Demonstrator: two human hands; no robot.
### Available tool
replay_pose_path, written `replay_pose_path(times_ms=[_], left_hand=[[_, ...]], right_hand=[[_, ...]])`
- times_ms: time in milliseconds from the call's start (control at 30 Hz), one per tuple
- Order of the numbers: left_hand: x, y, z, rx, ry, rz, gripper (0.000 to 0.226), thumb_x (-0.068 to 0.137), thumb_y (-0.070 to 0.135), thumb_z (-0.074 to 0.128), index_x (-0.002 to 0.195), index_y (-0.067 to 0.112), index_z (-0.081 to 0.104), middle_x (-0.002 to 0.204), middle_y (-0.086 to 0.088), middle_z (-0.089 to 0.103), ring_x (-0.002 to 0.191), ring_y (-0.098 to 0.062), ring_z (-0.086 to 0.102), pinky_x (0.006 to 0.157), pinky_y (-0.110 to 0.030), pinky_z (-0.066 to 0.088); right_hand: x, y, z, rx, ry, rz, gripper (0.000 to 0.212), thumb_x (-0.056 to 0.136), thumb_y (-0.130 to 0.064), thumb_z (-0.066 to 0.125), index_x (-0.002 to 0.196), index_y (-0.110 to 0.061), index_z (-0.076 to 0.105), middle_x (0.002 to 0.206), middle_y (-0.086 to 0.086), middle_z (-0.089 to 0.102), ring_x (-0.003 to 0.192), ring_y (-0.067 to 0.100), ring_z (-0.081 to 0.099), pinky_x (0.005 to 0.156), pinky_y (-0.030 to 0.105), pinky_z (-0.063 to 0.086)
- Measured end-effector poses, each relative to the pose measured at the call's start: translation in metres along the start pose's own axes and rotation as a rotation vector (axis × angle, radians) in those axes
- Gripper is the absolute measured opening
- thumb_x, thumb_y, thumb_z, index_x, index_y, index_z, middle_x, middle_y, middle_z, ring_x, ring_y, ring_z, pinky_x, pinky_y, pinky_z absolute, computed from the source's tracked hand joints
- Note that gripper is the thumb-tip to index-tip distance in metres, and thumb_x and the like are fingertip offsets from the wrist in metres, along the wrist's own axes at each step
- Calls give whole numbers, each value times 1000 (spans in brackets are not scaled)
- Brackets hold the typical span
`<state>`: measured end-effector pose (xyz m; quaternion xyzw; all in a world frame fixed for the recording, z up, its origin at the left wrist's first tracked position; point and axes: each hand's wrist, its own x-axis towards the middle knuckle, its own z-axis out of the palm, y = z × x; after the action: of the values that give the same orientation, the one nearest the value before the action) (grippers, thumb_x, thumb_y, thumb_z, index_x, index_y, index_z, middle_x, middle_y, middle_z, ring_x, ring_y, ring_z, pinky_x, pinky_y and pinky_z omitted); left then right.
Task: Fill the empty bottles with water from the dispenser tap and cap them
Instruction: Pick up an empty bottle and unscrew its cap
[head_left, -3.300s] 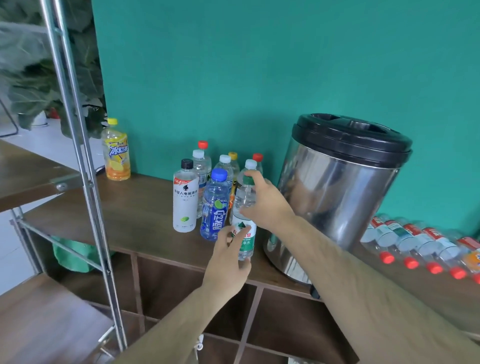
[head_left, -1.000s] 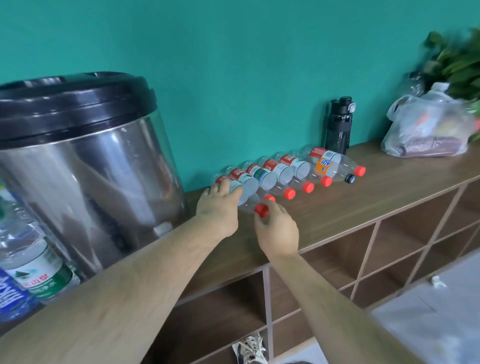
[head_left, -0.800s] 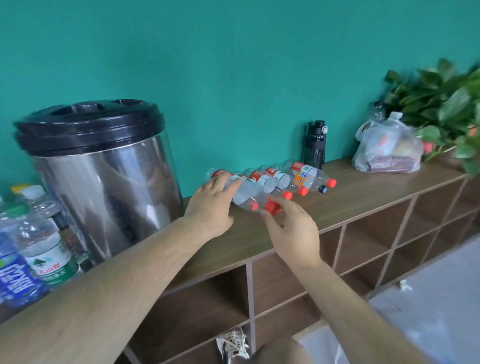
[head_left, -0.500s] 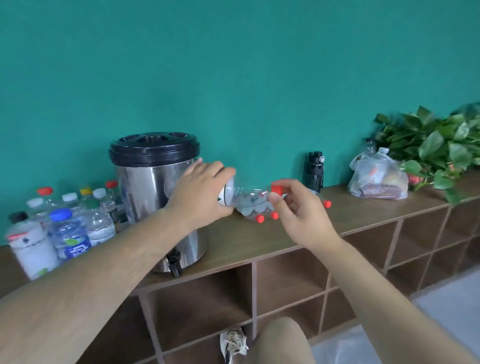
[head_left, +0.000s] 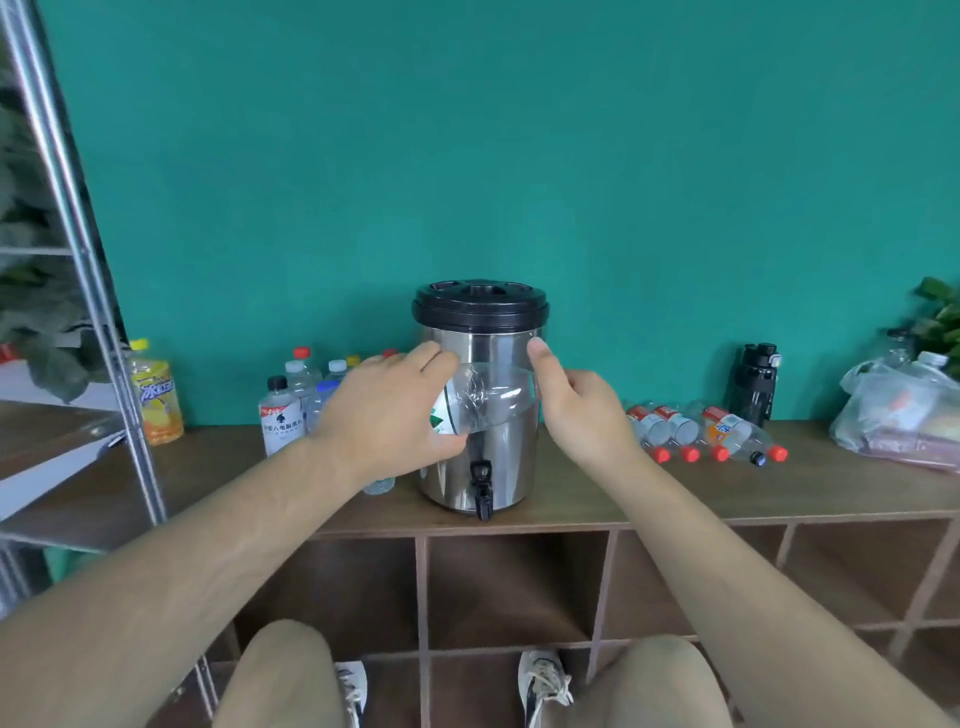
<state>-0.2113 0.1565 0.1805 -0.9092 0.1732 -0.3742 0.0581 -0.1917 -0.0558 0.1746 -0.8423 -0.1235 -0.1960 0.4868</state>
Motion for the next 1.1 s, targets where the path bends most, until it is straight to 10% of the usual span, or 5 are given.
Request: replay_pose_path(times_ms=[400,700,833,1100], left_hand=[[-26,-6,24,-793,-398,-278,41,66,52,89,96,37,65,92,20,69,85,2,65,79,-27,55],[-58,4,83,-1244,-613,-419,44,66,50,86,101,28,72,99,1,79,92,-18,76,91,-39,59],[-83,13,127,-1485,-599,-585,40,75,26,87,106,14,65,98,-16,75,90,-37,75,86,-43,61],[-148,55,239,-1506,-554,-889,62,68,23,97,117,33,61,108,1,71,102,-16,71,91,-35,60]], right_hand=[[9,30,-14,-253,-282,-457,48,103,-61,32,82,-21,50,76,-4,51,72,8,48,69,24,41],[30,53,-5,-217,-500,-540,19,101,-24,56,119,-21,61,116,-1,60,107,17,58,91,22,45],[36,67,7,-82,-465,-460,25,105,-10,58,128,-18,62,117,5,58,105,6,56,91,12,41],[29,140,82,157,-160,-70,26,88,-16,38,84,-17,63,79,-12,60,75,5,53,74,20,41]])
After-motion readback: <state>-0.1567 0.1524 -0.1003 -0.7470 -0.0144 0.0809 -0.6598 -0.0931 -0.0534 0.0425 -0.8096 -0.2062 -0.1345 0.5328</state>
